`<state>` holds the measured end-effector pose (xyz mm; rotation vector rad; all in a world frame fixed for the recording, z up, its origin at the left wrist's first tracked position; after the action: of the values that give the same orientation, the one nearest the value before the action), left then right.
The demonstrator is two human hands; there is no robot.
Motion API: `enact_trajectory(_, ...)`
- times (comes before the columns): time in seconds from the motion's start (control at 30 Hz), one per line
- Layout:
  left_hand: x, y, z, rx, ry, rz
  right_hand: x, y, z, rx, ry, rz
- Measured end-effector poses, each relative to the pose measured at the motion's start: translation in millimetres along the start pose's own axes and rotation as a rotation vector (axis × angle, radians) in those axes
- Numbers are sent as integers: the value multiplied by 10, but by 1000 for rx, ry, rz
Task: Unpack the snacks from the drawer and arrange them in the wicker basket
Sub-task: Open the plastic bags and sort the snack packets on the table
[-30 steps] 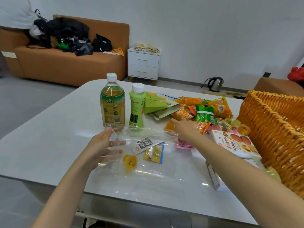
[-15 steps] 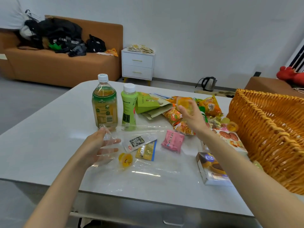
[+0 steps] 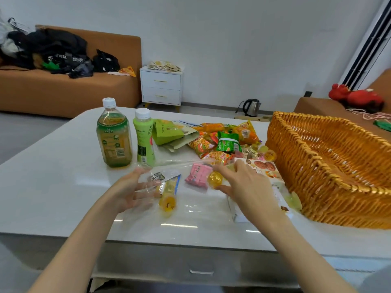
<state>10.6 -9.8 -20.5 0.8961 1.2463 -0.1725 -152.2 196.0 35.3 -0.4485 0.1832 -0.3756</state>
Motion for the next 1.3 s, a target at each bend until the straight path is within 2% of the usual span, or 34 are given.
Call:
enact_trajectory(0.07, -18, 21, -98, 5, -31, -5, 33, 39, -4, -35, 4, 44)
enact_trajectory(0.13, -39, 18, -164, 18, -68, -26, 42, 50, -26, 44, -87, 37)
enact_trajectory(0.17, -43, 17, -204, 33, -81, -39, 6, 68, -86, 168, -218, 3)
enact_trajectory(0.23, -42, 17, -284, 68, -106, -59, -48, 101, -183, 398, -652, -95)
enact_trajectory(0.3, -36, 19, -376, 107, -135, -74, -46, 108, -254, 424, -918, -143)
enact_trajectory(0.43, -39, 34, -507, 175, -196, -105, 102, 26, -419, 434, -1243, -244)
enact_trajectory(0.53, -28, 14, -517, 139, -224, -111, 227, -46, -575, 494, -1316, -283)
enact_trajectory(0.73, -5, -65, -508, 37, -201, -131, 242, 34, -546, 758, -1260, -210)
enact_trajectory(0.9, 21, -109, -459, -50, -125, -91, 279, 134, -580, 837, -1319, -220)
enact_trajectory(0.93, 32, -116, -453, -63, -108, -84, 253, 151, -568, 840, -1293, -220)
enact_trajectory(1.0, 32, -87, -481, -73, -94, -96, 147, 172, -536, 741, -1238, -235)
enact_trajectory(1.1, 18, -45, -497, -152, -132, -180, 1, 221, -497, 530, -1383, -336)
enact_trajectory(1.17, 9, -43, -449, -253, -188, -263, -129, 240, -483, 446, -1433, -438)
enact_trajectory(1.23, -24, -26, -389, -406, -340, -384, -289, 256, -377, 386, -1334, -530)
enact_trajectory(1.3, -108, 119, -424, -574, -536, -580, -515, 318, -273, 272, -1219, -620)
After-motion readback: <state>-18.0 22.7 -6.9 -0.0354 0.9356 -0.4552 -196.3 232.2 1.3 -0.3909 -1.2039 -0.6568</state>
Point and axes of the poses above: each hand's wrist, its own y-axis away from the middle knuckle, its own z-axis out of the back of the hand, x = y × z, the point moved 3 cm from there along -y, towards the middle knuckle, and after that the axes turned 9 degrees about -y, right-handed, at the moved point
